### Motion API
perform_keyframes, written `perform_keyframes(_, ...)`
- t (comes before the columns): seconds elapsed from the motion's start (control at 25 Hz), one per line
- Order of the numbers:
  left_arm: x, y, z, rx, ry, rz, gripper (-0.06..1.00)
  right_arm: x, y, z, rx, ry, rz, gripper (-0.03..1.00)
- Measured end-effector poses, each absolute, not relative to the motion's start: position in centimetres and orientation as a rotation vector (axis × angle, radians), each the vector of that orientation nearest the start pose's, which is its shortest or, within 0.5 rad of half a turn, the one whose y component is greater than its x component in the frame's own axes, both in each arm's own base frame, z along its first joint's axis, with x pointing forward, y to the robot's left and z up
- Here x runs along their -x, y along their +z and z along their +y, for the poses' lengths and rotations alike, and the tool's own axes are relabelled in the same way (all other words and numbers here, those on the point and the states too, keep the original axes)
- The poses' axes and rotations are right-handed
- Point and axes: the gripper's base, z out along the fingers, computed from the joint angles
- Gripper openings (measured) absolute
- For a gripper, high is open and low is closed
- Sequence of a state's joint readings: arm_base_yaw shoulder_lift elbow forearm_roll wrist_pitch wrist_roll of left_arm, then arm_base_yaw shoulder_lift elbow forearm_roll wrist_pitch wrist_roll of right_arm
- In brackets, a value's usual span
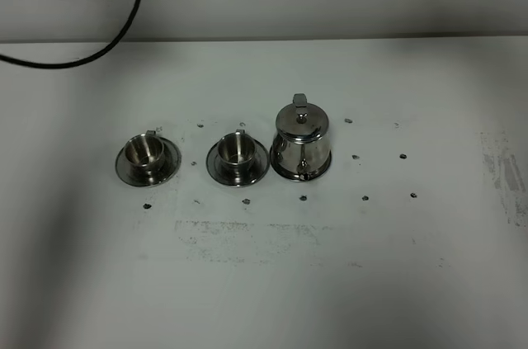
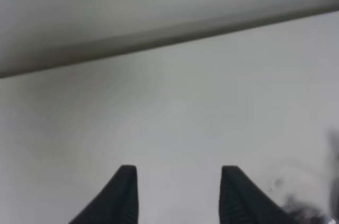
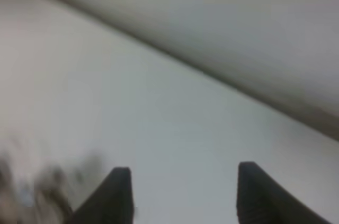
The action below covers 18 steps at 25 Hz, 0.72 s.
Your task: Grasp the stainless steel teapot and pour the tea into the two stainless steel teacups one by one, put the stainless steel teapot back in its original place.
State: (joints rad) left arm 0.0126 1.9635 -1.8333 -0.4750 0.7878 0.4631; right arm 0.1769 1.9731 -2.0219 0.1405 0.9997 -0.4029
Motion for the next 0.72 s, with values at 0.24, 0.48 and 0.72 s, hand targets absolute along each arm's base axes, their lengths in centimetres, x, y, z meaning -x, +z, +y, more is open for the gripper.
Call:
perform_keyframes(0.24, -38.0, 36.0, -1.0, -0.227, -0.138, 2.129, 0.40, -40.4, 37.8, 9.1, 0.574, 0.080, 2.214, 0.43)
perform_keyframes(0.48, -29.6, 36.9, -0.1, -0.207, -0.026, 2.037, 0.40, -37.2, 37.1, 8.4, 0.532, 0.073, 2.123, 0.41)
perform_keyframes(0.72, -21.8, 36.8, 0.3, -0.145, 0.047, 2.070, 0.38, -35.4, 34.7, 9.7, 0.596, 0.067, 2.133, 0.41)
